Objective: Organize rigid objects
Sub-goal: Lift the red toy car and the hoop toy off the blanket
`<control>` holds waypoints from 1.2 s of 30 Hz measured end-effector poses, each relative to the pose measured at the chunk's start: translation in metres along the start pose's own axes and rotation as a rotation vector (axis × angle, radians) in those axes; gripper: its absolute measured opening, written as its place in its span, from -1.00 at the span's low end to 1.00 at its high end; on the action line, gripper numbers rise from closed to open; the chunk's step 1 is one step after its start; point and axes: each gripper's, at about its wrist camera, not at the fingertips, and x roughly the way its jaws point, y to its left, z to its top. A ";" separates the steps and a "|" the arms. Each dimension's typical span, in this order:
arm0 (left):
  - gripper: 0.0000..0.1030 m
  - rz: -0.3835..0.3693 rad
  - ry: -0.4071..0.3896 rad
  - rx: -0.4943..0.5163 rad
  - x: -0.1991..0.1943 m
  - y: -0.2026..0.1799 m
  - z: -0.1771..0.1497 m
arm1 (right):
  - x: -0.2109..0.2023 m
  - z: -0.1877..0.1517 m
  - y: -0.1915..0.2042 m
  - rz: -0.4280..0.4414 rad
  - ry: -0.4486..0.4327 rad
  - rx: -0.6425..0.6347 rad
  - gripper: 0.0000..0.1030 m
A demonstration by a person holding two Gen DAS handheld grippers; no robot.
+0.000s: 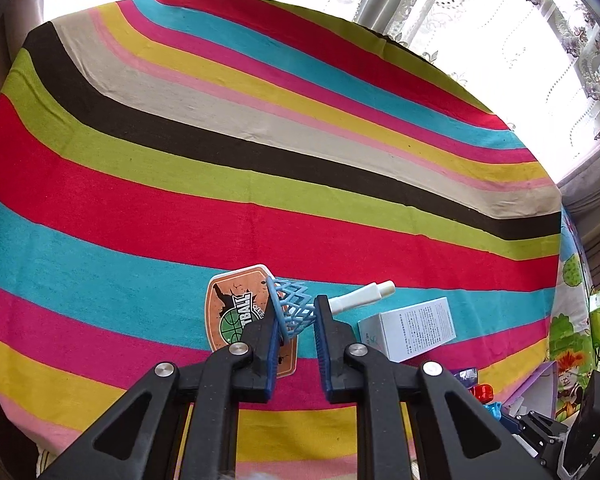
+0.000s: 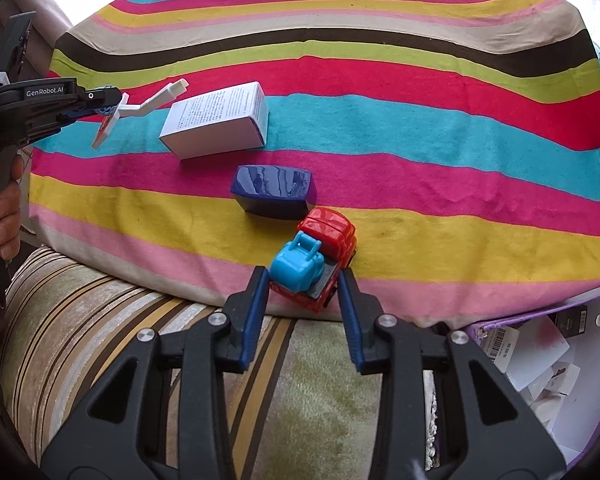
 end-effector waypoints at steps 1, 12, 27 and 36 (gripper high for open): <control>-0.67 -0.004 -0.006 -0.005 -0.003 -0.001 -0.001 | -0.002 0.000 0.000 -0.001 -0.005 -0.001 -0.24; -0.67 -0.050 -0.048 -0.008 -0.028 -0.010 -0.014 | -0.017 -0.006 -0.001 -0.001 -0.036 0.011 -0.96; -0.67 -0.082 -0.046 -0.001 -0.037 -0.017 -0.023 | -0.029 0.008 -0.016 -0.095 -0.098 -0.105 0.73; -0.67 -0.087 -0.042 0.019 -0.036 -0.026 -0.028 | 0.010 0.027 -0.027 -0.046 -0.019 -0.081 0.17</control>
